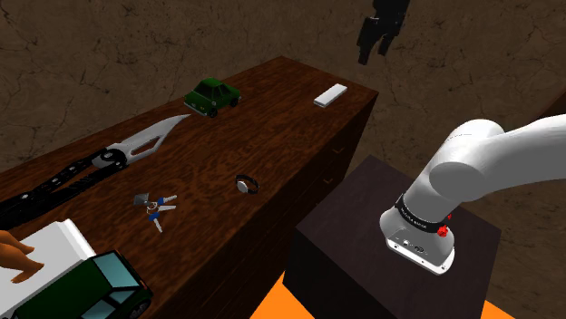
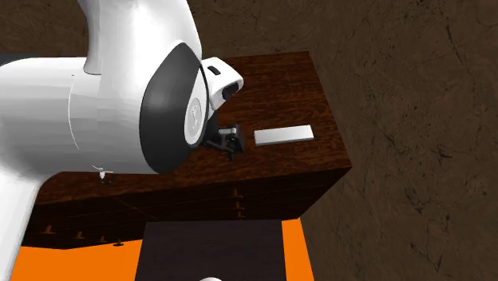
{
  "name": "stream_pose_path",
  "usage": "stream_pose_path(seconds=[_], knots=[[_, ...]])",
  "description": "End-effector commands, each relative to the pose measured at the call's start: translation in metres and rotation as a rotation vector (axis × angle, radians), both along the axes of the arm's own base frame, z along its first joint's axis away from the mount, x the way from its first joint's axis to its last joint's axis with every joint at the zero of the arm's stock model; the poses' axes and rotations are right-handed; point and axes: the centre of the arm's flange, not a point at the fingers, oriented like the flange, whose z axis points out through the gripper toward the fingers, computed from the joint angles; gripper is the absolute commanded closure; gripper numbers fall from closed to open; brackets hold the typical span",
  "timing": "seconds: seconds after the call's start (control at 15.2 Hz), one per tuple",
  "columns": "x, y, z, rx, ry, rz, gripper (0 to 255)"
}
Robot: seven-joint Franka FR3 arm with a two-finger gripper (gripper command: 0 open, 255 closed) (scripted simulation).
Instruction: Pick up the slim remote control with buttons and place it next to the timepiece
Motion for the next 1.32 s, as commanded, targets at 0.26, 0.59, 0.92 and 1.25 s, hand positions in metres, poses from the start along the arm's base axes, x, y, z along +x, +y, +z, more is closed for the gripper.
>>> stream_pose_path(seconds=[0.26,0.59,0.92,1.25], knots=[[0.042,-0.013,-0.031,0.003,-0.003,-0.164,0],[0.090,-0.038,-0.069,0.006,-0.006,-0.368,0],[0.133,-0.072,-0.107,0.010,-0.009,-0.573,0],[0.168,-0.114,-0.145,0.013,-0.013,-0.777,0]])
